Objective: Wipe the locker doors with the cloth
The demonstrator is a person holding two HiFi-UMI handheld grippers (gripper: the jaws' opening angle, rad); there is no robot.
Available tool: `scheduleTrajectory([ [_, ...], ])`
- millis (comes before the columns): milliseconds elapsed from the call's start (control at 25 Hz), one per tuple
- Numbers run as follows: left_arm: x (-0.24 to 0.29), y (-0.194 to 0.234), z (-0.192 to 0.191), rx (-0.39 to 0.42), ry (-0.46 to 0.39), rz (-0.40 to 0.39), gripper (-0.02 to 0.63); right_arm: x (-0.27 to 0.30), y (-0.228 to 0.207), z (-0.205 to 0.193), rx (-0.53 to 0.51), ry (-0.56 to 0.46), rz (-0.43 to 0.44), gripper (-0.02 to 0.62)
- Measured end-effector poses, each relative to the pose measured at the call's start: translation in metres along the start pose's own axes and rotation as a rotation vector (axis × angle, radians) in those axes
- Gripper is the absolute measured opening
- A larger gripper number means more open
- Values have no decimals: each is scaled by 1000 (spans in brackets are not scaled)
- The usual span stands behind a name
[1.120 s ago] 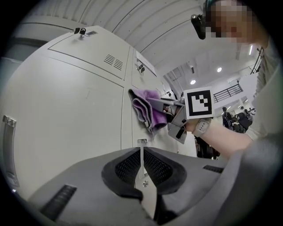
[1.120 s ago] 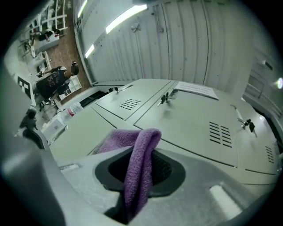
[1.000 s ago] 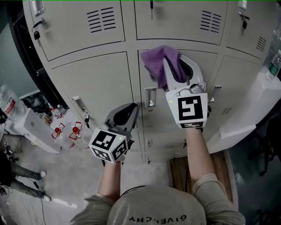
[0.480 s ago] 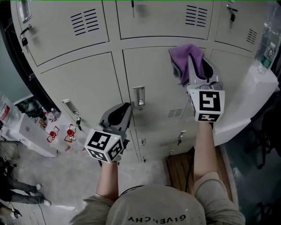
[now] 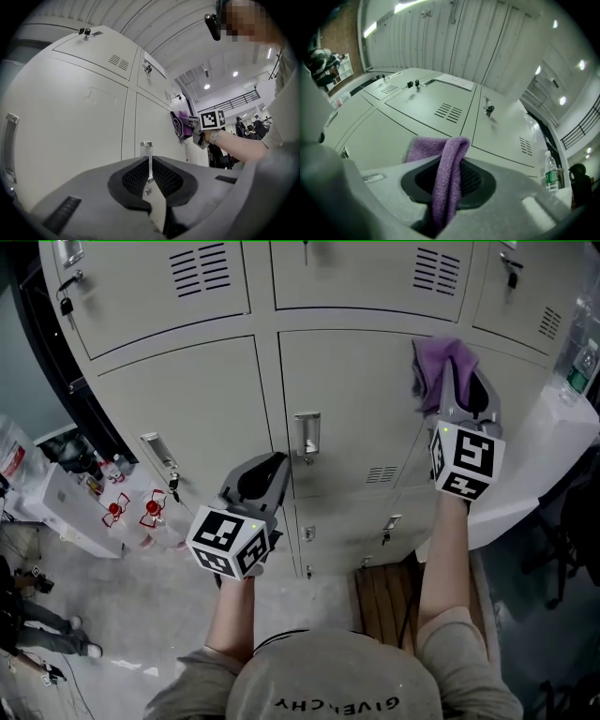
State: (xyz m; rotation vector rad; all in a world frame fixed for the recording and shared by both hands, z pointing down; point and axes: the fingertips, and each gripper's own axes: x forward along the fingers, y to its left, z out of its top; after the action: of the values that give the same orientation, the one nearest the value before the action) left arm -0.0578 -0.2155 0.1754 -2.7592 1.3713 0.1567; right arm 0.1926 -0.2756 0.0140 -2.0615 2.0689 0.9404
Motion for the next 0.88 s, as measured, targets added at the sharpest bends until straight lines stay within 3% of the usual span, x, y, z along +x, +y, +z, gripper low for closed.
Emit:
scheduleTrajectory([
  [120, -8, 5, -2, 0, 8, 21, 18, -11, 32, 17, 39, -73, 51, 63],
  [320, -24, 15, -3, 1, 14, 60, 18, -23, 126, 39, 132, -143, 282, 63],
  [560, -44, 30, -10, -12, 28, 111, 18, -33, 230, 49, 76, -164, 499, 63],
  [680, -53, 37, -11, -12, 32, 134, 18, -31, 251, 45, 19, -157, 522, 63],
  [880, -63, 46, -13, -16, 35, 161, 18, -28, 245, 38, -56, -151, 481, 64],
])
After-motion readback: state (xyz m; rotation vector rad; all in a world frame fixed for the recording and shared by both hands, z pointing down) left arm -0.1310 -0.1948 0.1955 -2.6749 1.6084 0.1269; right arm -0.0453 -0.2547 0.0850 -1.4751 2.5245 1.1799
